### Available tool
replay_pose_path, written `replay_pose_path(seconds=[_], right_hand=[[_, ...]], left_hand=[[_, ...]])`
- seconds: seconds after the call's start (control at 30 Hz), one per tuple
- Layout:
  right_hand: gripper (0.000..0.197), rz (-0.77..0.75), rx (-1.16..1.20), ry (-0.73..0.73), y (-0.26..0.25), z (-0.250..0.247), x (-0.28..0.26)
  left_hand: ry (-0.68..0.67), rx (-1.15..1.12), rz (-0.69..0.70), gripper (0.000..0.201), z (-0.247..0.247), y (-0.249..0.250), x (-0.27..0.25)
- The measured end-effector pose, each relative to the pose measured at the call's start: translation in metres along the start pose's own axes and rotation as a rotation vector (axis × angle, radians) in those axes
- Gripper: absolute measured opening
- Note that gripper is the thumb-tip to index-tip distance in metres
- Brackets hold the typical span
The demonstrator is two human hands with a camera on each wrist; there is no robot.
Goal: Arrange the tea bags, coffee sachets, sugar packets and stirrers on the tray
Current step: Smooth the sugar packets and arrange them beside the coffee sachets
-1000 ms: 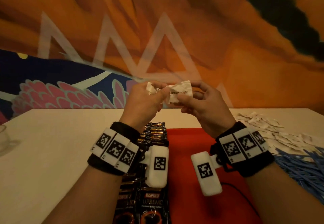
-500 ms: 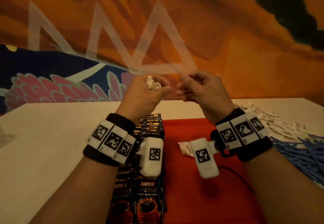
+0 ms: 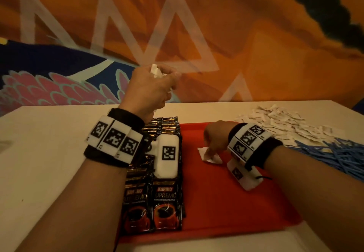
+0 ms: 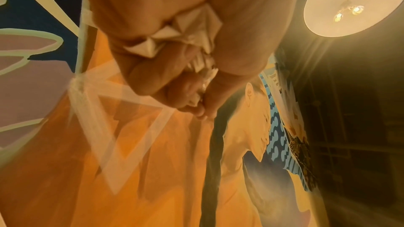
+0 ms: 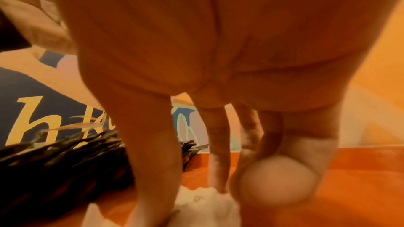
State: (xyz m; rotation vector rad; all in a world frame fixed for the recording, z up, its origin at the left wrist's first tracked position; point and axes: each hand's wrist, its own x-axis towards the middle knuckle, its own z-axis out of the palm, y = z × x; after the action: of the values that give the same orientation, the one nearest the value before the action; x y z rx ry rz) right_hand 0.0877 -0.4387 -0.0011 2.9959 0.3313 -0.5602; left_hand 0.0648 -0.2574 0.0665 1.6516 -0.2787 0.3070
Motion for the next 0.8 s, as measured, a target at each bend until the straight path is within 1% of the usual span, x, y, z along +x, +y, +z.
replay_pose_path(seconds=[0.17, 0.23, 0.3, 0.37, 0.43, 0.5, 0.53, 0.6, 0.67, 0.73, 0.8], right_hand=[[0.025, -0.063, 0.095, 0.021, 0.003, 0.004, 0.005], [0.020, -0.092, 0.242, 0.052, 0.008, 0.001, 0.003], [0.026, -0.171, 0.502, 0.129, 0.013, -0.005, -0.001], [0.034, -0.270, 0.705, 0.266, 0.014, -0.014, -0.010], [0.040, -0.355, 0.802, 0.408, 0.012, -0.023, -0.018], [0.042, -0.436, 0.896, 0.510, 0.008, -0.030, -0.025], [0.045, -0.464, 0.967, 0.549, 0.006, -0.033, -0.027], [0.044, -0.494, 1.101, 0.632, 0.002, -0.035, -0.030], [0.032, -0.497, 1.203, 0.711, -0.004, -0.034, -0.031], [0.020, -0.505, 1.342, 0.701, -0.007, -0.032, -0.032], [0.019, -0.520, 1.495, 0.657, -0.008, -0.030, -0.032]], left_hand=[[-0.043, -0.020, -0.035, 0.014, -0.001, -0.001, 0.000], [-0.073, 0.015, -0.059, 0.012, -0.002, -0.003, 0.001], [-0.128, 0.066, -0.098, 0.009, -0.002, -0.004, 0.000], [-0.213, 0.200, -0.113, 0.012, -0.002, -0.005, -0.001], [-0.306, 0.361, -0.095, 0.017, -0.001, -0.005, -0.004], [-0.356, 0.428, -0.085, 0.014, 0.002, -0.005, -0.006], [-0.350, 0.422, -0.081, 0.011, 0.003, -0.006, -0.006], [-0.288, 0.347, -0.069, 0.007, 0.002, -0.005, -0.005], [-0.202, 0.238, -0.061, 0.006, 0.001, -0.005, -0.003], [-0.130, 0.120, -0.055, 0.007, 0.000, -0.005, -0.002], [-0.091, 0.029, -0.066, 0.003, 0.000, -0.004, -0.001]])
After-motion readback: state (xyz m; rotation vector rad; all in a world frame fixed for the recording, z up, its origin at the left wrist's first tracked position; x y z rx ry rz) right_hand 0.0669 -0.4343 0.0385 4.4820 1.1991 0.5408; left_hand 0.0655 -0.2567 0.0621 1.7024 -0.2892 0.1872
